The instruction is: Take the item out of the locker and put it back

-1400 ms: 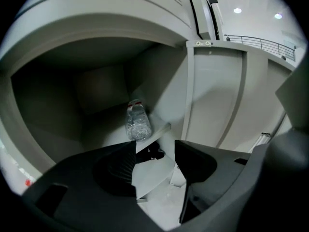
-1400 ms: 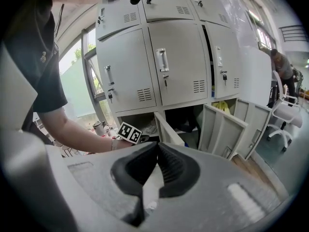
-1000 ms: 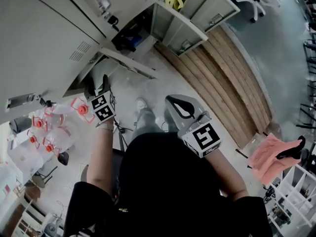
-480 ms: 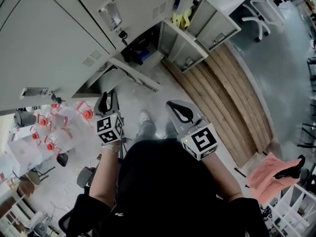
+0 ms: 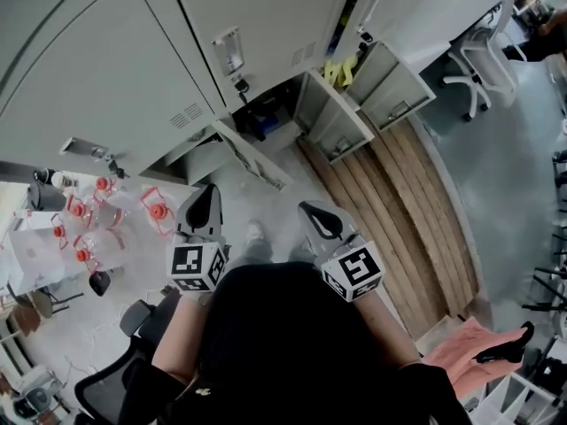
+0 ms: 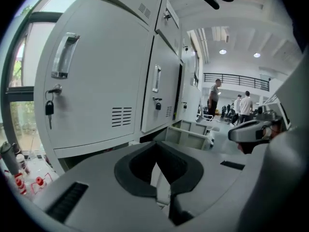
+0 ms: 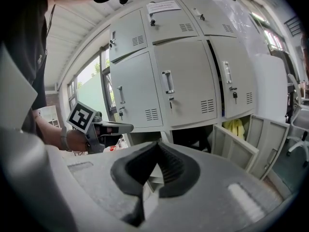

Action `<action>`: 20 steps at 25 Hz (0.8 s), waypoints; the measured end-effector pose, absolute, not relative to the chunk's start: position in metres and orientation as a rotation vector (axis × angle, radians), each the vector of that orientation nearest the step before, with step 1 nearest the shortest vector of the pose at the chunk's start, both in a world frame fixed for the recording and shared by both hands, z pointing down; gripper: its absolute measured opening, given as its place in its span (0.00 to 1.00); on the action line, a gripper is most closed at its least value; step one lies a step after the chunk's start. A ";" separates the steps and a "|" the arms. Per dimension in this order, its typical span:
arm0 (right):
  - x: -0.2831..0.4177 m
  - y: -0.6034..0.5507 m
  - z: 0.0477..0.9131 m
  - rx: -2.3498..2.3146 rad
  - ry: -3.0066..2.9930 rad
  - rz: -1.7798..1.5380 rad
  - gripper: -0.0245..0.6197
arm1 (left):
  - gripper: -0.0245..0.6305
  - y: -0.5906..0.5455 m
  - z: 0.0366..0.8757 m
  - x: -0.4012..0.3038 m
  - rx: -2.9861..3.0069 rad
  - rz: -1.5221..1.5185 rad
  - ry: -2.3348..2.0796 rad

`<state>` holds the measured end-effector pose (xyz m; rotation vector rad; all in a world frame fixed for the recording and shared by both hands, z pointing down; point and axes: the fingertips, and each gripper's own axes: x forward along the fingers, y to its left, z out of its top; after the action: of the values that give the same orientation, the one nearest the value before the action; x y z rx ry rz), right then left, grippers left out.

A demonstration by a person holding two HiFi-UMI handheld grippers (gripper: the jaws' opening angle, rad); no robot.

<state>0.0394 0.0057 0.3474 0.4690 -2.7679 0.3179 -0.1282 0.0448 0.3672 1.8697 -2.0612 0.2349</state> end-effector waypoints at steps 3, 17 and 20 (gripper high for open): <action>0.043 0.004 0.346 0.462 -2.772 0.322 0.03 | 0.06 0.044 0.346 -0.104 1.982 0.194 -2.000; 0.059 -0.006 0.302 0.457 -2.878 0.322 0.03 | 0.06 0.047 0.305 -0.055 2.113 -0.028 -1.750; 0.060 -0.005 0.294 0.445 -2.893 0.309 0.03 | 0.06 0.047 0.301 -0.058 2.090 -0.054 -1.770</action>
<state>0.0597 -0.0052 0.2936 0.4450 -2.8935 0.3094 -0.0584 0.0474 0.3014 2.0895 -1.7696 -0.0540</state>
